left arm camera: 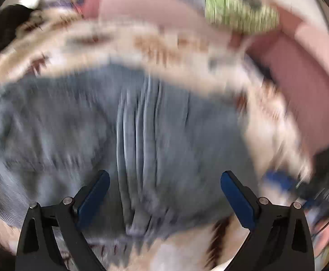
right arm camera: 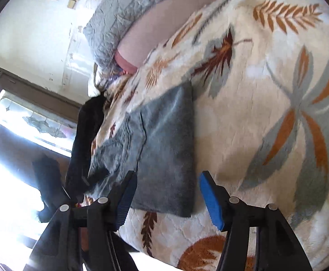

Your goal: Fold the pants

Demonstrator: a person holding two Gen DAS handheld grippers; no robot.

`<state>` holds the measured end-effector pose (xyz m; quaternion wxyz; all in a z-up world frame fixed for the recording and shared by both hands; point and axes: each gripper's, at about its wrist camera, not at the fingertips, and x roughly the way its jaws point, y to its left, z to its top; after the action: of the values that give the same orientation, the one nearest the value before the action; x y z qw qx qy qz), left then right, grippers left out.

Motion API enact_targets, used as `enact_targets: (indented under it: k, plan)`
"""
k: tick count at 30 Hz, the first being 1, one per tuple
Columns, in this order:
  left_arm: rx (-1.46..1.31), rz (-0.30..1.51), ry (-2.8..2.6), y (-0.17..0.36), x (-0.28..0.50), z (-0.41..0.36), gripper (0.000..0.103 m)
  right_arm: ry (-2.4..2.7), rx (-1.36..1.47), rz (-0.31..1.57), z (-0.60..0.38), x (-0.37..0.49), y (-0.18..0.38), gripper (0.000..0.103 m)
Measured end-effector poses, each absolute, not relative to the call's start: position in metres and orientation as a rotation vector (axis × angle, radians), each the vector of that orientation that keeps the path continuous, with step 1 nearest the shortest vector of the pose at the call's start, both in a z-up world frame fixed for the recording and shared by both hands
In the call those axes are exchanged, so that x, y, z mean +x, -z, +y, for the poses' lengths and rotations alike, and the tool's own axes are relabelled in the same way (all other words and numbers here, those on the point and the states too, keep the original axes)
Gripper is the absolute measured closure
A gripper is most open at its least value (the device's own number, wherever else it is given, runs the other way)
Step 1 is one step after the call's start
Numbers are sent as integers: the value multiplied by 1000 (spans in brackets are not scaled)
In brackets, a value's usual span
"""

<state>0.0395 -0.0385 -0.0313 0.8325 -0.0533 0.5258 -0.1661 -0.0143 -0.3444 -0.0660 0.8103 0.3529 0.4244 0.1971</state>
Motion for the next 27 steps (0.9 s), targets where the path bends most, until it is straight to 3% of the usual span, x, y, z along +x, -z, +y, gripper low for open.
enact_targets:
  k: [3,7,15,20,22,27]
  plan:
    - [-18,1053,352,22,29,-46,6,-377,738,908,-342,-16,62,42]
    - [-215,976,379,-8,27,-12,6,-393,585,856,-320,-24,32,42]
    - [-444,878,227,-26,11,76,6,-544,25,884,-175,-19,8,43]
    - [-473,885,215,-14,4,95,6,-527,-195,917,-124,-4,30,67]
    - [-483,885,214,-10,0,101,6,-535,-195,935,-120,2,36,87]
    - [-522,893,216,0,-3,117,6,-574,-115,951,-127,1,22,94]
